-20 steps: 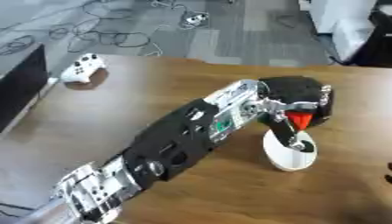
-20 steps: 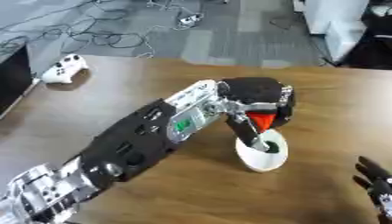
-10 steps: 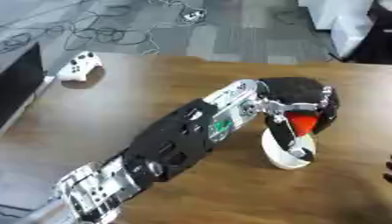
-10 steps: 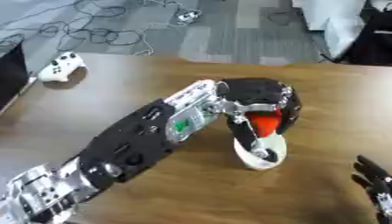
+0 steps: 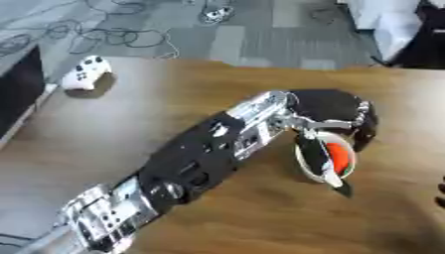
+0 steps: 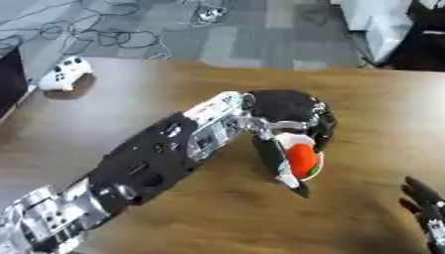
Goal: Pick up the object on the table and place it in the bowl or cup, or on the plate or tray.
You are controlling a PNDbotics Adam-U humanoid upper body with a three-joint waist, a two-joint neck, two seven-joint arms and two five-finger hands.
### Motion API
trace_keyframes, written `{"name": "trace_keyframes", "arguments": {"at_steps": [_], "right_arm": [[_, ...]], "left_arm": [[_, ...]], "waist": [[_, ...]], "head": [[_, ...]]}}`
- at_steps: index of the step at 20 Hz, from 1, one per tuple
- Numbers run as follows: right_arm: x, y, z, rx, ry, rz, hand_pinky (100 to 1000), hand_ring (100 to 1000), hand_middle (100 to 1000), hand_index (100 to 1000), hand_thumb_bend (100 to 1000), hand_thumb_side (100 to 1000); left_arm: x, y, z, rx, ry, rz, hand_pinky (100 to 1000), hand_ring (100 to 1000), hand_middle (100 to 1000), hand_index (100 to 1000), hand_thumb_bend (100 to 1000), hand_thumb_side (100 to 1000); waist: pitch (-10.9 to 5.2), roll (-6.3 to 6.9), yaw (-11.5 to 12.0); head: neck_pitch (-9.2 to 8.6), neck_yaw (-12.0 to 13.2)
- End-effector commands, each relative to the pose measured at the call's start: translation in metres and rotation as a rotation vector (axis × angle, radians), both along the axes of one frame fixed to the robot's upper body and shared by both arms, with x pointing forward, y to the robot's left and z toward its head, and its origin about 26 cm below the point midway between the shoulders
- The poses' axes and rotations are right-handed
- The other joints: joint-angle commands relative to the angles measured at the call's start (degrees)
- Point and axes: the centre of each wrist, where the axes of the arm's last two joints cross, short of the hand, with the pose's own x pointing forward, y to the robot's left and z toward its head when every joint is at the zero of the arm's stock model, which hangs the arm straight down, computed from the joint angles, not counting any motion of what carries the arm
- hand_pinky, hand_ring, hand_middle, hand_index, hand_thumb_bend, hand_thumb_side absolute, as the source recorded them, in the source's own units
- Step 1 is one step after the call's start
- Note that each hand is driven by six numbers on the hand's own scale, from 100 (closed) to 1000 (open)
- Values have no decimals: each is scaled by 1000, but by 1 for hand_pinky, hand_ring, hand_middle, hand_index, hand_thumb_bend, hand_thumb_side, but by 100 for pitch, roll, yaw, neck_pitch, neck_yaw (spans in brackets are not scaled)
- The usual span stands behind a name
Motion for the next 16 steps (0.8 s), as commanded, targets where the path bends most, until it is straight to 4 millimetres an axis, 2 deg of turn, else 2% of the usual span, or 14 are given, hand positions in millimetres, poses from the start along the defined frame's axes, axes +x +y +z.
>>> {"name": "trace_keyframes", "arguments": {"at_steps": [1, 4, 6, 9, 10, 11, 12, 13, 16], "right_arm": [[2, -4, 7, -20, -22, 0, 930, 964, 950, 930, 100, 779], [2, -5, 6, -18, -20, -1, 931, 964, 950, 930, 100, 779], [1, -5, 6, -15, -20, -4, 930, 964, 950, 930, 100, 779], [0, -5, 10, -3, -33, -7, 929, 963, 950, 930, 100, 780], [0, -4, 12, 1, -35, -6, 929, 963, 950, 930, 100, 780], [0, -3, 15, 8, -43, -3, 928, 963, 949, 930, 100, 780], [0, -2, 18, 16, -49, 2, 928, 963, 949, 930, 100, 780], [0, 0, 21, 24, -55, 8, 928, 963, 949, 931, 100, 785], [0, 4, 29, 48, -67, 28, 928, 963, 948, 931, 100, 786]], "left_arm": [[3, 5, 12, 7, -44, -5, 471, 465, 437, 511, 622, 548], [2, 7, 23, -13, -66, -8, 454, 444, 419, 505, 614, 541], [2, 12, 28, -70, -34, 14, 450, 407, 382, 494, 568, 534], [-3, 24, 28, -229, 146, 54, 510, 404, 380, 517, 598, 554], [-6, 27, 31, -272, 207, 56, 498, 400, 375, 510, 592, 550], [-10, 33, 32, -328, 277, 66, 579, 453, 438, 582, 630, 589], [-15, 39, 34, -384, 347, 70, 594, 464, 452, 600, 632, 597], [-20, 46, 35, -432, 408, 76, 665, 514, 503, 670, 653, 644], [-35, 61, 37, -541, 529, 95, 747, 578, 558, 708, 645, 707]], "waist": [[-49, -40, -5], [-55, -51, 5], [-64, -56, 35], [-74, -42, 132], [-76, -39, 149], [-75, -42, 194], [-76, -45, 227], [-77, -55, 272], [-74, -80, 385]], "head": [[-49, 42], [-52, 61], [-50, 93], [-35, 168], [-33, 180], [-56, 174], [-77, 169], [-126, 149], [-272, 115]]}}
